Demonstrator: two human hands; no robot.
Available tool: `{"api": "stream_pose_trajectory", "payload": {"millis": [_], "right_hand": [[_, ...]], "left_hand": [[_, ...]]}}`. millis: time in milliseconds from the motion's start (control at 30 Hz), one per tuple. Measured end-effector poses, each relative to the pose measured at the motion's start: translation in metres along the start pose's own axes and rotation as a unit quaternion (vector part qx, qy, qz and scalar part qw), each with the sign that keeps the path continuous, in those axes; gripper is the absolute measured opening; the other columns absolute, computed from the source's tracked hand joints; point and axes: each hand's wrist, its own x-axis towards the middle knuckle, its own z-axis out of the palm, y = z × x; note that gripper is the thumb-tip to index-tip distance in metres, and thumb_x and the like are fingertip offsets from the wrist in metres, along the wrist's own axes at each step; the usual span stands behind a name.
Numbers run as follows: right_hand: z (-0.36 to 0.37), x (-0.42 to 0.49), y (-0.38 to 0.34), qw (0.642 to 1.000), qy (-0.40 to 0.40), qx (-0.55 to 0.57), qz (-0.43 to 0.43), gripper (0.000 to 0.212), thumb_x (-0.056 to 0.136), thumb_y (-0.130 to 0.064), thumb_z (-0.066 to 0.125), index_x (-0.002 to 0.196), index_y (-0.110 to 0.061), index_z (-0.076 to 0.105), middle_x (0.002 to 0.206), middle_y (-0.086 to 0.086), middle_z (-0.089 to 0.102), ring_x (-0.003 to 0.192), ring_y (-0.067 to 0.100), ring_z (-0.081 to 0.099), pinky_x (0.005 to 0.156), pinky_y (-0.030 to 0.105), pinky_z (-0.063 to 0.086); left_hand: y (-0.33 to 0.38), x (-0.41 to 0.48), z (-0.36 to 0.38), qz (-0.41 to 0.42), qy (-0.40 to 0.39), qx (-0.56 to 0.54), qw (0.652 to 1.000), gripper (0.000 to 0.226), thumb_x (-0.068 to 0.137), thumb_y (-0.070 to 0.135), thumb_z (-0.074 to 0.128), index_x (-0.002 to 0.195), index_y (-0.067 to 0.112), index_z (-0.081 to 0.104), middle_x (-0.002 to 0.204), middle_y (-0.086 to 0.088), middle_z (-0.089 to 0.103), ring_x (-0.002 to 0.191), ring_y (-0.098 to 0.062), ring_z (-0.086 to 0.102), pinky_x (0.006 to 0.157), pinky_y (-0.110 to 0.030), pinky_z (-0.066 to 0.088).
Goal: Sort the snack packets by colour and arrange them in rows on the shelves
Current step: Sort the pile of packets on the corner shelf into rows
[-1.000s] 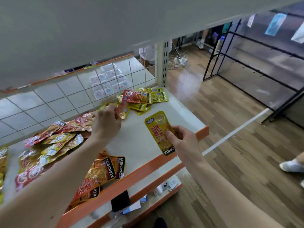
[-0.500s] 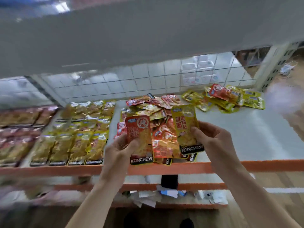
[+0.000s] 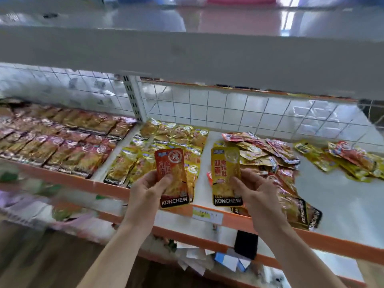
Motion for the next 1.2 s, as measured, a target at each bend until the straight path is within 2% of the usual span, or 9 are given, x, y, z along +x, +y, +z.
{"api": "stream_pose_trajectory", "payload": {"millis": [100,167,233,367,533,767,933,1100,1200], "right_hand": [[0.034,0.013,0.012,0.999,0.038,-0.005,0.022,0.011,0.096,-0.013,0.063,0.099,-0.015,0.073,0.092,0.003,0.076,0.093,0.027,0.071,0.081,0.036,0.057],[0.055,0.027,0.019,0.998,0.051,0.015,0.035,0.013,0.098,-0.015,0.059,0.097,-0.014,0.072,0.096,0.013,0.074,0.098,0.039,0.066,0.090,0.051,0.052],[0.071,0.044,0.026,0.996,0.066,0.051,0.043,0.016,0.099,-0.013,0.053,0.100,-0.010,0.069,0.096,0.015,0.073,0.095,0.039,0.066,0.089,0.050,0.053],[0.092,0.082,0.033,0.990,0.083,0.098,0.051,0.022,0.102,-0.006,0.042,0.098,-0.011,0.063,0.085,0.004,0.070,0.079,0.019,0.066,0.072,0.030,0.053],[0.094,0.126,0.037,0.985,0.137,0.092,0.057,0.030,0.103,-0.010,0.037,0.098,-0.016,0.066,0.096,0.007,0.069,0.090,0.023,0.065,0.081,0.036,0.053],[0.086,0.168,0.030,0.991,0.117,0.011,0.063,0.028,0.106,-0.008,0.031,0.098,-0.013,0.058,0.082,0.001,0.065,0.068,0.009,0.065,0.054,0.016,0.050],[0.063,0.179,0.040,0.986,0.124,-0.081,0.071,0.026,0.101,-0.018,0.033,0.095,-0.014,0.058,0.102,0.018,0.064,0.097,0.036,0.062,0.092,0.050,0.050],[0.053,0.167,0.040,0.989,0.114,-0.072,0.053,0.030,0.106,-0.012,0.031,0.094,-0.014,0.058,0.090,0.005,0.064,0.082,0.019,0.061,0.072,0.029,0.051],[0.049,0.163,0.043,0.991,0.112,-0.057,0.046,0.030,0.106,-0.013,0.031,0.096,-0.016,0.059,0.092,0.005,0.065,0.084,0.020,0.062,0.075,0.030,0.053]], "left_hand": [[0.006,0.023,-0.017,0.009,-0.022,0.005,1.000,0.009,0.092,0.013,0.067,0.096,0.014,0.076,0.096,-0.010,0.077,0.094,-0.032,0.073,0.086,-0.044,0.057],[0.011,0.039,-0.025,0.019,-0.035,0.023,0.999,0.009,0.092,0.012,0.067,0.097,0.013,0.075,0.095,-0.008,0.077,0.096,-0.033,0.072,0.093,-0.046,0.055],[0.016,0.054,-0.031,0.024,-0.058,0.041,0.997,0.009,0.092,0.012,0.067,0.095,0.013,0.075,0.093,-0.008,0.077,0.094,-0.031,0.073,0.093,-0.047,0.056],[0.020,0.081,-0.042,0.020,-0.098,0.055,0.993,0.009,0.093,0.013,0.066,0.098,0.015,0.074,0.092,-0.004,0.077,0.091,-0.025,0.074,0.089,-0.045,0.057],[0.017,0.100,-0.047,0.011,-0.119,0.067,0.991,0.009,0.092,0.014,0.067,0.095,0.019,0.074,0.093,-0.004,0.077,0.094,-0.027,0.073,0.095,-0.053,0.054],[0.009,0.110,-0.032,0.019,-0.109,0.078,0.991,0.008,0.091,0.012,0.069,0.095,0.016,0.075,0.092,-0.003,0.077,0.093,-0.025,0.072,0.093,-0.047,0.055],[0.006,0.113,-0.019,0.017,-0.106,0.070,0.992,0.010,0.092,0.009,0.066,0.098,0.012,0.074,0.090,-0.003,0.077,0.089,-0.022,0.073,0.083,-0.037,0.057],[0.002,0.115,-0.009,-0.005,-0.103,0.067,0.992,0.009,0.092,0.012,0.067,0.097,0.015,0.074,0.095,-0.008,0.077,0.094,-0.030,0.073,0.094,-0.056,0.054],[-0.002,0.114,-0.008,-0.010,-0.098,0.065,0.993,0.008,0.092,0.014,0.068,0.093,0.017,0.075,0.095,-0.009,0.076,0.095,-0.032,0.072,0.095,-0.059,0.052]]}}
